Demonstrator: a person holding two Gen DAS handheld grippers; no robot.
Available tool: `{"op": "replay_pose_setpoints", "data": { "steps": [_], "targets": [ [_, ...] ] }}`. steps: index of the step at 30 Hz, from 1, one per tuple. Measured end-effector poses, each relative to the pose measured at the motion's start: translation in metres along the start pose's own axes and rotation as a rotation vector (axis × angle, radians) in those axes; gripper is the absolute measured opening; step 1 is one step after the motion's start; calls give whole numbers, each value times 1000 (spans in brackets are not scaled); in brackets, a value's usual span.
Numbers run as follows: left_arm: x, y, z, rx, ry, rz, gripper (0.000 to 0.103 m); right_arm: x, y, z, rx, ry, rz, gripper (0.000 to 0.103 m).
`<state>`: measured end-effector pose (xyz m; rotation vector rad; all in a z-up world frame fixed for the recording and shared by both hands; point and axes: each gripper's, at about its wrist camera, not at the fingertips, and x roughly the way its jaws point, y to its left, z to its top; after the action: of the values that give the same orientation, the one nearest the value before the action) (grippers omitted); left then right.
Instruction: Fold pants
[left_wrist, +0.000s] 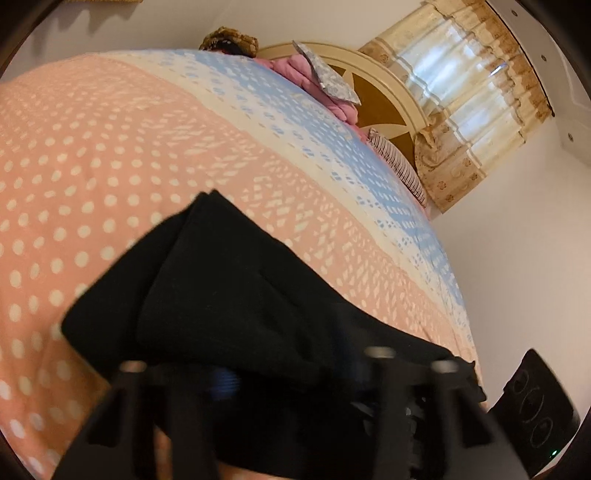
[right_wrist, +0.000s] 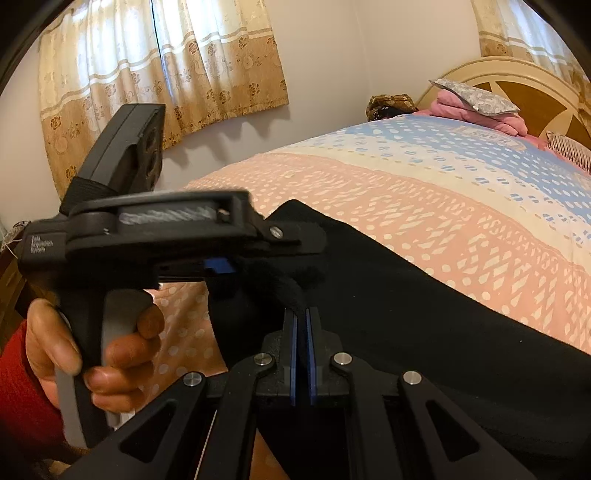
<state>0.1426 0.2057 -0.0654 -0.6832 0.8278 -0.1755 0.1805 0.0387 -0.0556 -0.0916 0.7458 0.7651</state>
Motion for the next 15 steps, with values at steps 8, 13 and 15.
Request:
{"op": "replay_pose_setpoints", "data": {
  "steps": [8, 13, 15],
  "targets": [
    [-11, -12, 5, 22, -35, -1, 11, -41, -46, -13, 302, -70, 134, 52],
    [-31, -30, 17, 48, -73, -37, 11, -109, -105, -52, 611, -181, 195, 83],
    [-37, -35, 21, 60, -82, -42, 11, -124, -126, -69, 715, -200, 180, 83]
  ]
}}
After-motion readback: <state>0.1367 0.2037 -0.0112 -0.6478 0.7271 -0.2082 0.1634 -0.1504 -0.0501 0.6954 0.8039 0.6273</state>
